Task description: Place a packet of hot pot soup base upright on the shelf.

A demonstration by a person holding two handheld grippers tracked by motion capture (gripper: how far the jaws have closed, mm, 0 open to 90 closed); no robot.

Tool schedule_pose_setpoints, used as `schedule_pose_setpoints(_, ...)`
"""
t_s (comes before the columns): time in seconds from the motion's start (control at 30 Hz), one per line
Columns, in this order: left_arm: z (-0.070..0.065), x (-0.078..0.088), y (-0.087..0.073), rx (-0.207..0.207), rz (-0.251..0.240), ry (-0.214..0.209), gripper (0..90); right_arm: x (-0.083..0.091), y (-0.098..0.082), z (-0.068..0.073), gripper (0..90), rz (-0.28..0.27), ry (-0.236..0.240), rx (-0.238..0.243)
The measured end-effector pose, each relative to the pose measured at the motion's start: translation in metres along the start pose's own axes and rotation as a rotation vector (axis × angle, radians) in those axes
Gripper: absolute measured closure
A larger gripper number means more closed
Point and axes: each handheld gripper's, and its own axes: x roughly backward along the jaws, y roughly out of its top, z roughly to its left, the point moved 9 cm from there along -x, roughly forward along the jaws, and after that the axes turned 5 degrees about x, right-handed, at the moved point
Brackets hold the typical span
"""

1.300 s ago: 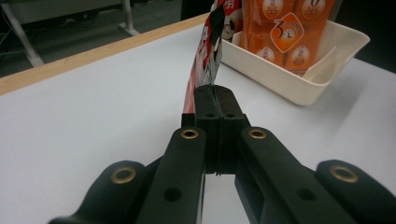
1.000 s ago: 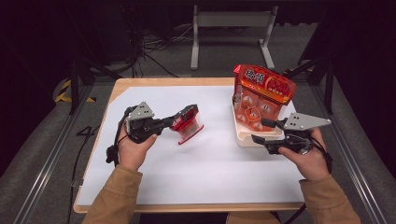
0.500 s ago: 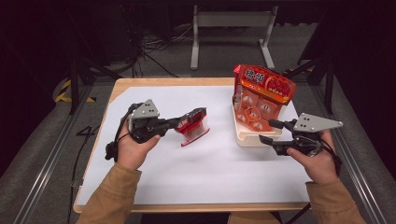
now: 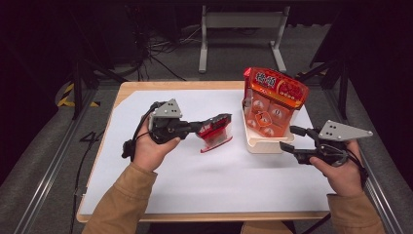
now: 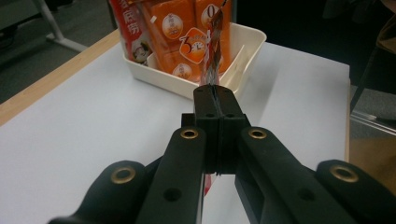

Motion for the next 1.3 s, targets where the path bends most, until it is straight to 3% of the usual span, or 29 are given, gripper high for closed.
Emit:
schedule_pose_setpoints(0.13, -0.004, -0.007, 0.011, -0.012, 0.001, -0.031, 90.0, 0.006, 0.0, -0.002, 35.3, -0.008, -0.01, -0.005)
schedule_pose_setpoints(0.53, -0.005, -0.028, 0.034, -0.103, -0.009, -0.051, 90.0, 0.018, 0.002, -0.007, 35.3, -0.037, -0.02, -0.013)
schedule_pose_setpoints(1.3, -0.022, -0.066, 0.069, -0.196, -0.01, -0.126, 90.0, 0.036, 0.003, -0.014, 35.6, -0.065, -0.048, -0.025)
